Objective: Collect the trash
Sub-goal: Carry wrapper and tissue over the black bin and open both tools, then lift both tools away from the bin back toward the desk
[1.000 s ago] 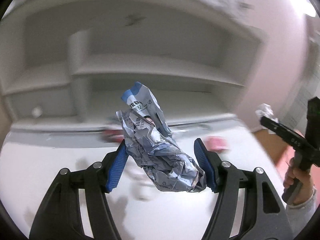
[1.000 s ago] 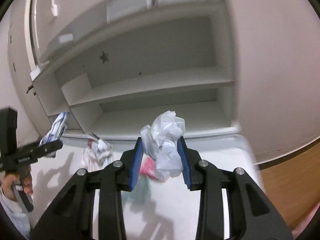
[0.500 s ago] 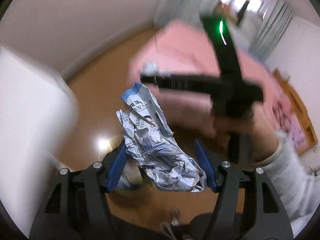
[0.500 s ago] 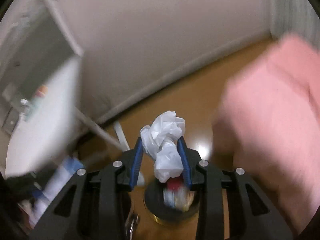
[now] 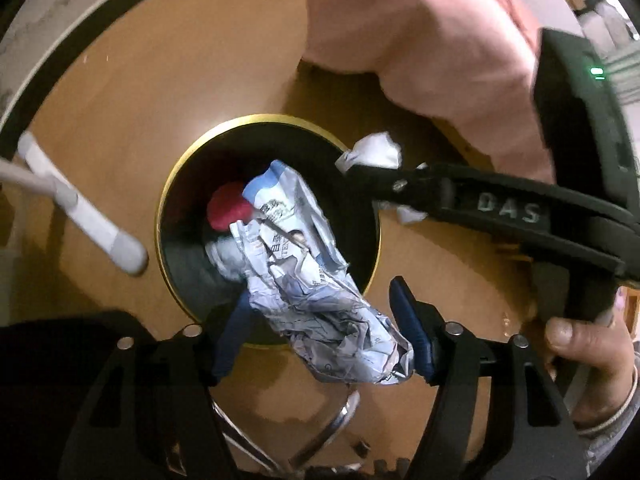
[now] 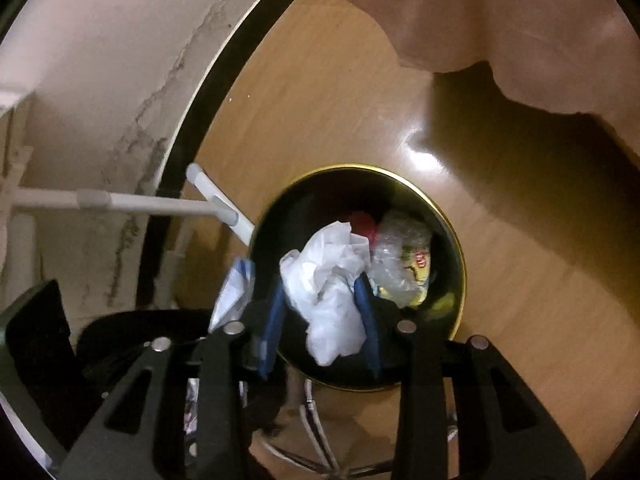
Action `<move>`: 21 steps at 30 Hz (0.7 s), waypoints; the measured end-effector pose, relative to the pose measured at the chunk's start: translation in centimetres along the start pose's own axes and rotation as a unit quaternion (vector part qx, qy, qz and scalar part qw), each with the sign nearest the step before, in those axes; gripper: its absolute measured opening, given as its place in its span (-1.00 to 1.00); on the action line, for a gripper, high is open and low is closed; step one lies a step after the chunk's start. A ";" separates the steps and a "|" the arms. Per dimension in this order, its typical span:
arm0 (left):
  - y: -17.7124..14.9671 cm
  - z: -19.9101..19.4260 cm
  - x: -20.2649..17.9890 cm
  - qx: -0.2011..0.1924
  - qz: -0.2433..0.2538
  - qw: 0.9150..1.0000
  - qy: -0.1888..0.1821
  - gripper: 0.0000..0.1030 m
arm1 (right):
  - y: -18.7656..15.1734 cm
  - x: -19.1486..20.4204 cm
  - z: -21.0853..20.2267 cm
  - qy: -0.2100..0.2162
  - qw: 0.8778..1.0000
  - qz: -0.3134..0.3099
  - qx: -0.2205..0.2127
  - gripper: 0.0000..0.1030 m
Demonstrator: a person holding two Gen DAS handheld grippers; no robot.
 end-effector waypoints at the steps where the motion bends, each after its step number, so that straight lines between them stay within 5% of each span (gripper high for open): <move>1: -0.5 -0.2 -0.3 -0.005 -0.001 1.000 0.003 0.70 | 0.1 -0.1 -0.1 0.000 1.000 0.008 0.001 0.26; 2: -0.2 -0.1 -0.4 -0.011 -0.005 1.000 0.003 0.86 | 0.0 -0.6 -0.2 -0.001 1.000 0.014 0.001 0.76; 6: -0.4 -1.7 -2.3 -0.020 -0.005 1.000 -0.014 0.86 | 1.2 -1.5 -2.9 -0.032 0.999 0.011 -0.028 0.81; 9: -1.8 -5.1 -3.7 -0.041 0.021 0.999 -0.027 0.86 | 2.5 -1.9 -7.5 -0.093 0.992 -0.002 -0.084 0.81; 11: -2.3 -9.9 -6.7 -0.098 0.071 0.991 -0.051 0.86 | 3.5 -1.3 -11.9 -0.153 0.977 -0.031 -0.146 0.81; 14: -3.8 -19.4 -11.3 -0.214 0.173 0.959 -0.059 0.86 | 4.4 1.1 -19.7 -0.226 0.938 -0.082 -0.250 0.87; 16: -4.9 -26.0 -12.3 -0.287 0.196 0.935 -0.066 0.86 | 4.6 4.0 -24.4 -0.246 0.911 -0.106 -0.313 0.86; 17: -5.6 -30.4 -11.8 -0.332 0.194 0.921 -0.069 0.86 | 4.5 5.1 -25.9 -0.247 0.903 -0.114 -0.333 0.86; 21: -5.9 -39.9 -5.1 -0.422 0.130 0.897 -0.007 0.86 | 4.3 12.9 -30.1 -0.208 0.870 -0.175 -0.411 0.87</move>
Point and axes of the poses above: each gripper's, at about its wrist camera, not at the fingertips, and z roughly the way its jaws point, x to its left, y to its top, the point moved 7 cm from there along z, roughly the way its jaws point, and after that the axes turned 13 degrees about -z, right-handed, at the moved point
